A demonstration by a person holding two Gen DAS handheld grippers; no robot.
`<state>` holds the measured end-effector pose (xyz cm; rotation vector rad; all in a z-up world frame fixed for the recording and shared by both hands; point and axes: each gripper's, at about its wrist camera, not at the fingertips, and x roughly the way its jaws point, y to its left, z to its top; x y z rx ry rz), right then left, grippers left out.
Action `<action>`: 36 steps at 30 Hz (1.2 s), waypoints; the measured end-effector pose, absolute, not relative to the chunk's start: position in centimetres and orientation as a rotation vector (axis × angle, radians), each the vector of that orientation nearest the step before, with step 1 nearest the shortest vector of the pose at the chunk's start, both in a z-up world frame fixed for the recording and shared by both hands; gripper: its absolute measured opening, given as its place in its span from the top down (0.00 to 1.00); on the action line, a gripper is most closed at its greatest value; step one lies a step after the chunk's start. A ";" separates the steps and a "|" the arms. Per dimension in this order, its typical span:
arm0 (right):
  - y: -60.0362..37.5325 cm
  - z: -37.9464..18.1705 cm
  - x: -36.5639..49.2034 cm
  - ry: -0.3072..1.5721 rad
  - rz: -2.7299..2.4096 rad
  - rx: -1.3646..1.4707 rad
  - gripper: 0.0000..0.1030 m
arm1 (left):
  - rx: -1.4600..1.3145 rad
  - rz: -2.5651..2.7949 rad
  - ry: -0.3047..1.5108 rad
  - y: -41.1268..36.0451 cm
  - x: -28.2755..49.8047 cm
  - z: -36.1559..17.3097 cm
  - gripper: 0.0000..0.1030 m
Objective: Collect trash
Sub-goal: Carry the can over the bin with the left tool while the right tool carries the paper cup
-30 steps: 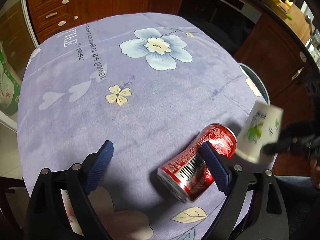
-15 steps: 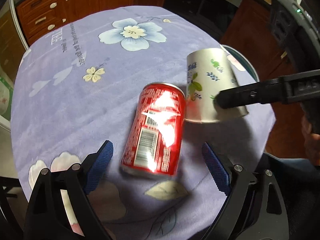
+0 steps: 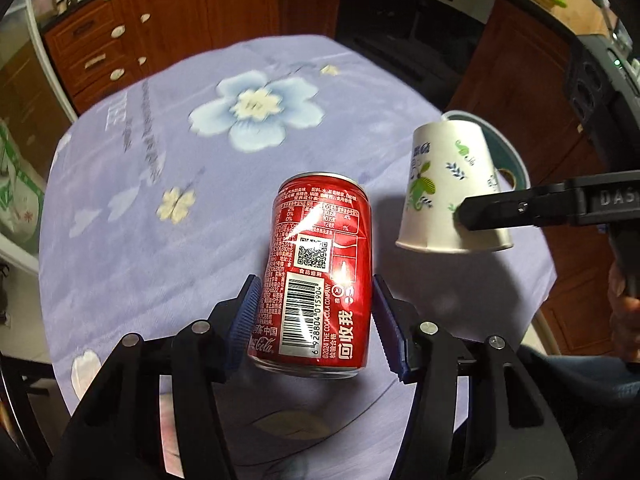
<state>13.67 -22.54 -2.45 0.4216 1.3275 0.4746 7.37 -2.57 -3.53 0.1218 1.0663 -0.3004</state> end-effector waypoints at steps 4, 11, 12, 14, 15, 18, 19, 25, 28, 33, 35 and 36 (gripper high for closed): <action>-25.2 -1.7 13.9 1.291 0.455 0.450 0.58 | 0.124 -0.320 1.047 -5.2 8.6 -2.4 0.45; -31.9 -0.1 14.3 1.200 0.394 0.530 0.58 | 0.158 -0.387 1.027 -11.3 10.2 -1.1 0.45; -33.0 0.0 14.3 1.187 0.381 0.545 0.58 | 0.163 -0.395 1.023 -12.1 10.5 -1.0 0.45; -35.1 0.2 14.3 1.163 0.355 0.570 0.58 | 0.172 -0.412 1.019 -13.7 11.1 -0.8 0.45; -36.4 0.2 14.3 1.151 0.339 0.584 0.58 | 0.181 -0.423 1.019 -14.6 11.4 -0.7 0.45; -39.6 0.1 14.4 1.121 0.302 0.627 0.58 | 0.214 -0.444 1.020 -17.2 12.2 -0.7 0.45; -40.7 -0.1 14.4 1.113 0.288 0.643 0.58 | 0.219 -0.449 1.022 -17.8 12.3 -0.8 0.45; -45.8 -1.5 14.3 1.091 0.223 0.711 0.58 | 0.253 -0.494 1.042 -22.3 13.9 -1.6 0.45; -48.2 -2.0 14.2 1.079 0.180 0.733 0.58 | 0.278 -0.523 1.045 -24.5 14.4 -1.9 0.45; -51.7 -3.1 13.9 1.082 0.109 0.756 0.58 | 0.284 -0.564 1.062 -27.9 15.4 -2.7 0.45; -52.5 -3.6 13.9 1.092 0.086 0.759 0.57 | 0.285 -0.577 1.075 -29.1 16.0 -3.3 0.45; -52.8 -3.9 13.9 1.098 0.079 0.760 0.57 | 0.285 -0.582 1.081 -29.6 16.2 -3.6 0.45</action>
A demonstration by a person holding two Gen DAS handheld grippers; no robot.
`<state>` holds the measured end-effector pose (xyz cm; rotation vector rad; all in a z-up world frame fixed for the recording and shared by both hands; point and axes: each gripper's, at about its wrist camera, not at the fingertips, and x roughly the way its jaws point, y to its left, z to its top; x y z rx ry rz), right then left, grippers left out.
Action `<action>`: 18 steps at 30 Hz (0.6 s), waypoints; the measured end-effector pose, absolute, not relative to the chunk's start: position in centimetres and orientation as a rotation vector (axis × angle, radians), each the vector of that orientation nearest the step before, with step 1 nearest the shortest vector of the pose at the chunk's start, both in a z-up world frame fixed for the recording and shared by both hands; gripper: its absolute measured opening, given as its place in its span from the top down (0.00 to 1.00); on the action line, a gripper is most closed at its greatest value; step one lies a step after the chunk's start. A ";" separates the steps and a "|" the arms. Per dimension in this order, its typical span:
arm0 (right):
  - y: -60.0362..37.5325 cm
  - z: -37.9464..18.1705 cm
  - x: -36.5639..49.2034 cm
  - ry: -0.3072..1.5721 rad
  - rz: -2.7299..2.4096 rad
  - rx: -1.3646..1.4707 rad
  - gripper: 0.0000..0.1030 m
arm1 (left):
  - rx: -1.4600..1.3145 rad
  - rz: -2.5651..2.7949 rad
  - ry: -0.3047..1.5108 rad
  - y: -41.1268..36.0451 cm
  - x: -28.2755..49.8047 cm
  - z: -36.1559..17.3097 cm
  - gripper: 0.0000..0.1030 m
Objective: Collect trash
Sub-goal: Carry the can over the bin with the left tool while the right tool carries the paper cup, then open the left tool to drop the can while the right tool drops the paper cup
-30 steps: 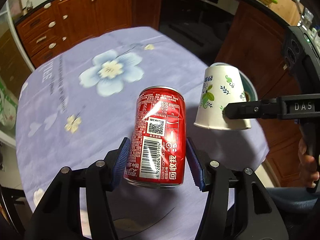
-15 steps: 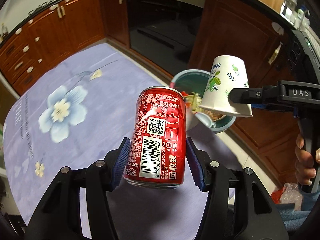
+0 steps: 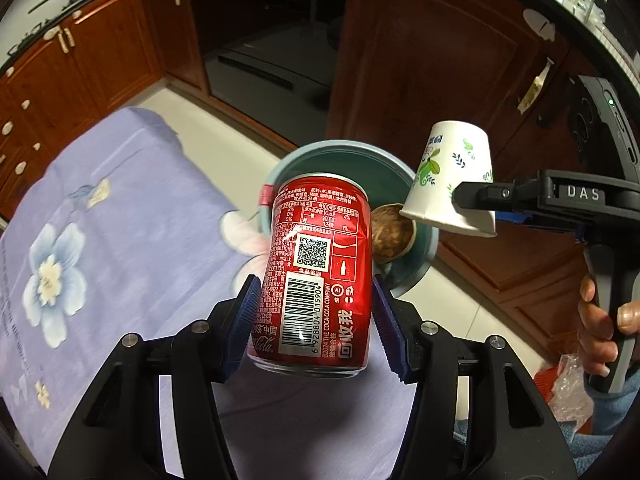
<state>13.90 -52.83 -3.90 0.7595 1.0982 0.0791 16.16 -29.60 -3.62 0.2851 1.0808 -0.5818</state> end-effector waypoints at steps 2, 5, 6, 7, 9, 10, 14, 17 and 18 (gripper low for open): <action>-53.4 -4.6 14.0 1.111 0.065 0.760 0.57 | 0.284 -0.591 1.094 -30.5 16.6 -4.3 0.45; -53.9 -5.3 14.4 1.129 0.045 0.760 0.57 | 0.284 -0.600 1.119 -31.5 17.6 -5.4 0.45; -54.0 -5.6 14.6 1.136 0.040 0.759 0.57 | 0.286 -0.601 1.125 -31.8 17.9 -5.7 0.45; -54.1 -5.7 14.7 1.140 0.038 0.757 0.57 | 0.287 -0.603 1.131 -32.1 18.2 -6.0 0.45; -54.3 -6.1 14.8 1.150 0.031 0.760 0.57 | 0.287 -0.606 1.145 -32.5 18.8 -6.7 0.44; -54.4 -6.4 15.0 1.156 0.028 0.761 0.57 | 0.289 -0.607 1.150 -32.7 19.1 -6.9 0.44; -54.6 -6.9 15.7 1.171 0.019 0.760 0.57 | 0.295 -0.614 1.158 -33.3 19.9 -7.5 0.44; -54.6 -7.1 16.2 1.180 0.014 0.758 0.57 | 0.293 -0.611 1.161 -33.2 20.3 -7.8 0.38; -54.4 -7.1 16.3 1.183 0.012 0.758 0.57 | 0.296 -0.607 1.164 -33.2 20.4 -8.0 0.38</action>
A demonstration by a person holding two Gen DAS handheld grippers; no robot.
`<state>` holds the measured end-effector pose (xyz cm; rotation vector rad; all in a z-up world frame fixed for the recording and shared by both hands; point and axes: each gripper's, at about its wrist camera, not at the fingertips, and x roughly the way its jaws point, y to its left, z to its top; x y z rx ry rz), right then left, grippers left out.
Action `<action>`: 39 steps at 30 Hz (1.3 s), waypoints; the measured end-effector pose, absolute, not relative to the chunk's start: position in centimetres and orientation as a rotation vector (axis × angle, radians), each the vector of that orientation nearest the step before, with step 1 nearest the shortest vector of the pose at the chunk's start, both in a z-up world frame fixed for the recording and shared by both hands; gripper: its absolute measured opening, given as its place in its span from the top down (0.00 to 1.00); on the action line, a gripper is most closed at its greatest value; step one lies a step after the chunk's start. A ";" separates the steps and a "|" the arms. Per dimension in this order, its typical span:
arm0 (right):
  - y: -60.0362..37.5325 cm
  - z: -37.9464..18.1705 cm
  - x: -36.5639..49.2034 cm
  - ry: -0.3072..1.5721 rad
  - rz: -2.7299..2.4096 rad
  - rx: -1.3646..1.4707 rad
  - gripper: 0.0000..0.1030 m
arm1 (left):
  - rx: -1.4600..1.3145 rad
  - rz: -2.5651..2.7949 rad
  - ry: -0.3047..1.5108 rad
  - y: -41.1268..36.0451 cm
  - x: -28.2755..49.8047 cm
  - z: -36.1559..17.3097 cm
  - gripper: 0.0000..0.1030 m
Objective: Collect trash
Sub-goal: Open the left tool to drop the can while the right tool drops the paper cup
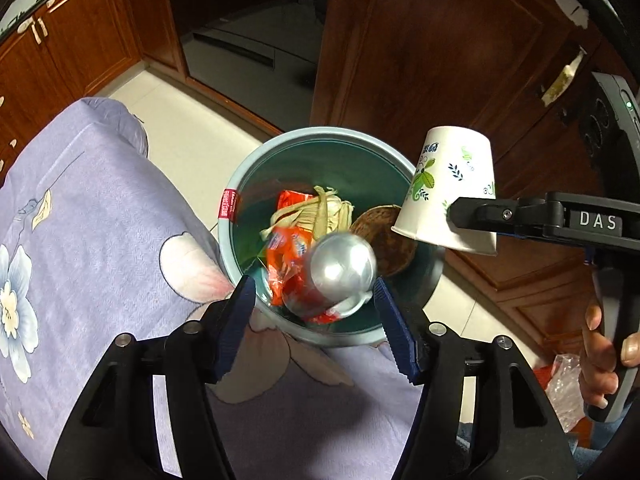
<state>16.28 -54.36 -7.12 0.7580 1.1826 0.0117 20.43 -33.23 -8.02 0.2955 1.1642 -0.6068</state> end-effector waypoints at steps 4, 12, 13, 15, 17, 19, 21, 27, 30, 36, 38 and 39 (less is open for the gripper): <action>-54.2 -7.6 16.8 1.195 0.011 0.757 0.57 | 0.295 -0.590 1.182 -32.8 20.8 -8.5 0.28; -54.2 -8.0 17.6 1.206 0.007 0.760 0.56 | 0.268 -0.543 1.182 -31.2 20.7 -8.3 0.11; -54.1 -8.1 17.8 1.209 0.007 0.757 0.56 | 0.263 -0.541 1.182 -31.0 20.7 -8.2 0.11; -53.8 -8.3 18.1 1.216 0.013 0.755 0.55 | 0.240 -0.536 1.183 -30.4 20.9 -8.0 0.10; -53.2 -8.5 18.4 1.228 0.032 0.748 0.54 | 0.227 -0.525 1.181 -30.1 21.0 -7.8 0.08; -52.4 -8.5 18.8 1.235 0.058 0.738 0.48 | 0.212 -0.517 1.182 -29.8 21.2 -7.6 0.08; -52.1 -8.4 19.1 1.235 0.064 0.733 0.38 | 0.203 -0.512 1.181 -29.6 21.3 -7.4 0.07; -52.6 -8.2 19.1 1.233 0.028 0.742 0.26 | 0.199 -0.509 1.172 -29.3 21.2 -7.2 0.06; -52.8 -8.4 18.8 1.241 0.006 0.753 0.22 | 0.198 -0.512 1.175 -29.5 21.1 -7.3 0.06; -52.8 -8.6 18.2 1.258 -0.018 0.753 0.18 | 0.213 -0.514 1.164 -29.8 20.5 -7.0 0.06; -52.7 -8.4 18.1 1.260 -0.027 0.740 0.18 | 0.215 -0.512 1.156 -29.7 20.3 -6.7 0.06; -52.6 -8.3 18.0 1.261 -0.027 0.736 0.18 | 0.214 -0.512 1.153 -29.6 20.2 -6.5 0.06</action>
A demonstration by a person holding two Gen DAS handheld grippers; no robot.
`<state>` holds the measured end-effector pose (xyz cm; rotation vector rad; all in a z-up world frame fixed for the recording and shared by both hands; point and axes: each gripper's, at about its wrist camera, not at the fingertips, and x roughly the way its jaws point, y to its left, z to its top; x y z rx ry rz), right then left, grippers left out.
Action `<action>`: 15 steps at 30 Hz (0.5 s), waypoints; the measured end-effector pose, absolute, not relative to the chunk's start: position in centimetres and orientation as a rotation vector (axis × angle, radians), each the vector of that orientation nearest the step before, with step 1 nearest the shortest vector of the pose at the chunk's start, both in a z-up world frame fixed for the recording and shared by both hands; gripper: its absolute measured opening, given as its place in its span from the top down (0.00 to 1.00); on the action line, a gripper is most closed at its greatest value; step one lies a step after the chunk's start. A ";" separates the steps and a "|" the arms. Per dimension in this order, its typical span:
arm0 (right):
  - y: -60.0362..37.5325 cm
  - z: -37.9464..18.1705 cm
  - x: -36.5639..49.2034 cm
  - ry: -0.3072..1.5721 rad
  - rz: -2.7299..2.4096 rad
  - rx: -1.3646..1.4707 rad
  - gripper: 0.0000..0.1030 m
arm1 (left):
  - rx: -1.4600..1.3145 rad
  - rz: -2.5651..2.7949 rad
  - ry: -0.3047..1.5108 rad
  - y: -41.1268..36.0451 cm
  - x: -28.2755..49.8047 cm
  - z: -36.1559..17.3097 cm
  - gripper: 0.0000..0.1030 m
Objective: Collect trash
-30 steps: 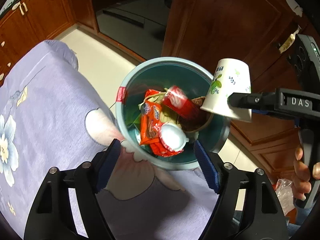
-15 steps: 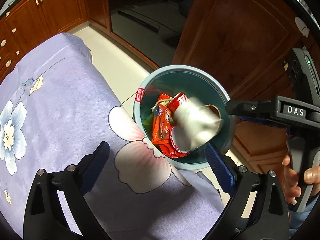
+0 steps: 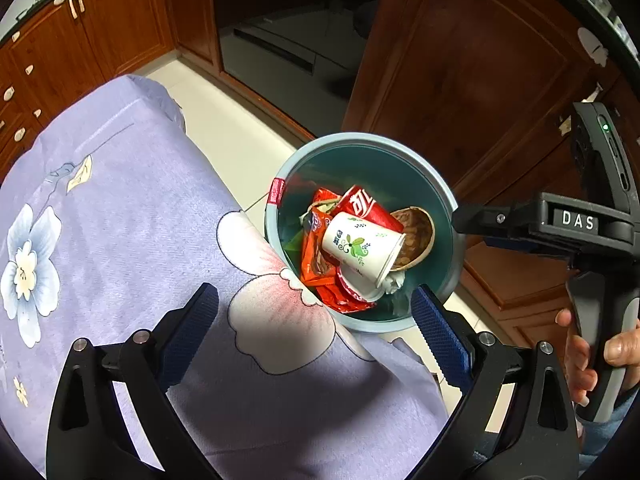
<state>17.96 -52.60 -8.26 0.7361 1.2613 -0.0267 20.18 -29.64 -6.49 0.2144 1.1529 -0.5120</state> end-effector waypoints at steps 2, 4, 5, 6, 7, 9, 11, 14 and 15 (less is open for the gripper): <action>-52.6 -8.0 17.7 1.259 -0.026 0.724 0.18 | 0.213 -0.510 1.146 -29.6 20.0 -6.1 0.06; -52.4 -7.5 17.4 1.256 -0.028 0.706 0.18 | 0.215 -0.507 1.132 -29.6 19.7 -5.6 0.06; -52.3 -7.2 17.2 1.255 -0.032 0.690 0.17 | 0.217 -0.504 1.124 -29.6 19.5 -5.3 0.06; -52.2 -6.9 17.0 1.254 -0.038 0.677 0.15 | 0.220 -0.502 1.116 -29.6 19.3 -5.1 0.06; -52.1 -6.4 16.7 1.247 -0.046 0.660 0.14 | 0.222 -0.503 1.112 -29.6 19.1 -4.9 0.06; -52.0 -5.7 16.3 1.235 -0.057 0.633 0.13 | 0.231 -0.502 1.097 -29.8 18.5 -4.4 0.06; -51.9 -4.7 15.6 1.221 -0.078 0.596 0.11 | 0.243 -0.499 1.091 -29.9 17.9 -4.0 0.06; -51.8 -3.6 14.7 1.202 -0.095 0.560 0.11 | 0.248 -0.500 1.077 -29.9 17.1 -3.2 0.06; -51.7 -3.2 14.3 1.195 -0.100 0.549 0.11 | 0.252 -0.497 1.063 -29.9 16.8 -2.8 0.06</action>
